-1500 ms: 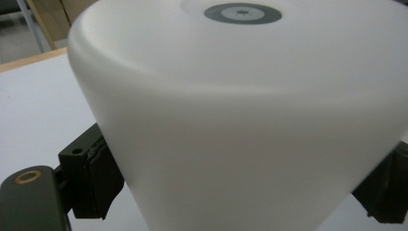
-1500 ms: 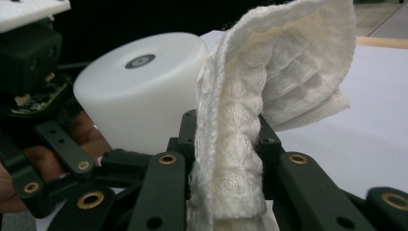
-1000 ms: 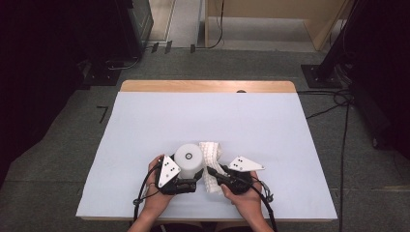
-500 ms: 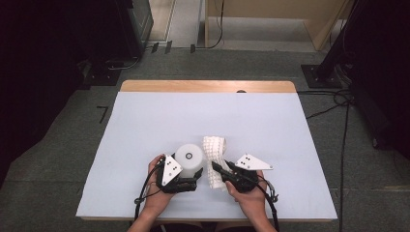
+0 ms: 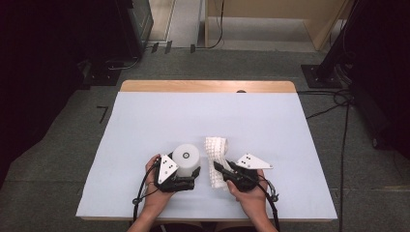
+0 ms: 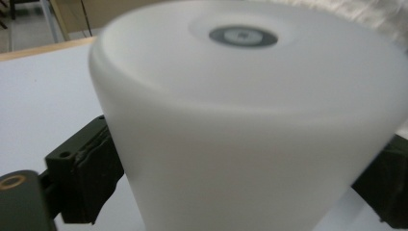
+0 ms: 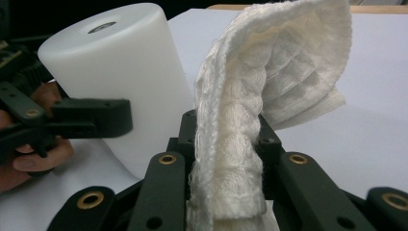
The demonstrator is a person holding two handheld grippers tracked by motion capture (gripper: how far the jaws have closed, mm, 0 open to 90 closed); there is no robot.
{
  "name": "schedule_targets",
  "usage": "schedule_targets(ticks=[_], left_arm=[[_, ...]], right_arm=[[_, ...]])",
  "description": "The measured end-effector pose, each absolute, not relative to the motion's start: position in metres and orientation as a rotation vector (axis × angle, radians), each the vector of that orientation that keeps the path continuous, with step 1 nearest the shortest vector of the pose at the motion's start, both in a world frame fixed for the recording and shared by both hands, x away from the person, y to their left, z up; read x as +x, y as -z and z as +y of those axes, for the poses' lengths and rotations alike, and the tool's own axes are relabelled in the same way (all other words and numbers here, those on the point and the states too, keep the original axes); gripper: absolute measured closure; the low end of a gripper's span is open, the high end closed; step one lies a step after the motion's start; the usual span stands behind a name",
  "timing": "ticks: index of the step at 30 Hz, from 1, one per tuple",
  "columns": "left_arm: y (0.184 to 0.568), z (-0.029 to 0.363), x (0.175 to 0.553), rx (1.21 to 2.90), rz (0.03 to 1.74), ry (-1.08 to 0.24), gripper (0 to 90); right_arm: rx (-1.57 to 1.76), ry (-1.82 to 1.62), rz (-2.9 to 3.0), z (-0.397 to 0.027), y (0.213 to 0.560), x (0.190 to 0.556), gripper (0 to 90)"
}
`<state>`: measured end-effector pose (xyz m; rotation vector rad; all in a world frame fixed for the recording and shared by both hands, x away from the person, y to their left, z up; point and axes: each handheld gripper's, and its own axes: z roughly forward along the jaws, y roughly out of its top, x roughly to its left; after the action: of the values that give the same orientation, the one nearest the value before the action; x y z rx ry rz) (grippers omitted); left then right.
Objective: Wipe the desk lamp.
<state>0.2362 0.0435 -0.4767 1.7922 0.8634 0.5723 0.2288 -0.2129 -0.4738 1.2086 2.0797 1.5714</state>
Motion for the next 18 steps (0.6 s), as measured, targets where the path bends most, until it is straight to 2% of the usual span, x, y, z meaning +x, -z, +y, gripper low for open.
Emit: schedule_targets(ticks=[6,9,15,18], left_arm=[[0.482,0.036,0.237,1.830,0.914,-0.597,2.6],[0.483,0.032,0.234,1.836,0.913,-0.645,7.4],[0.479,0.034,0.235,1.856,0.906,-0.666,8.3],[0.474,0.040,0.236,1.826,0.899,-0.618,8.4]], right_arm=[[1.219,-1.567,2.082,-0.212,0.477,0.229,72.8],[1.211,-1.563,2.094,-0.209,0.478,0.228,72.8],[1.210,-1.549,2.117,-0.205,0.483,0.229,72.7],[1.208,-1.544,2.129,-0.203,0.484,0.228,72.8]])
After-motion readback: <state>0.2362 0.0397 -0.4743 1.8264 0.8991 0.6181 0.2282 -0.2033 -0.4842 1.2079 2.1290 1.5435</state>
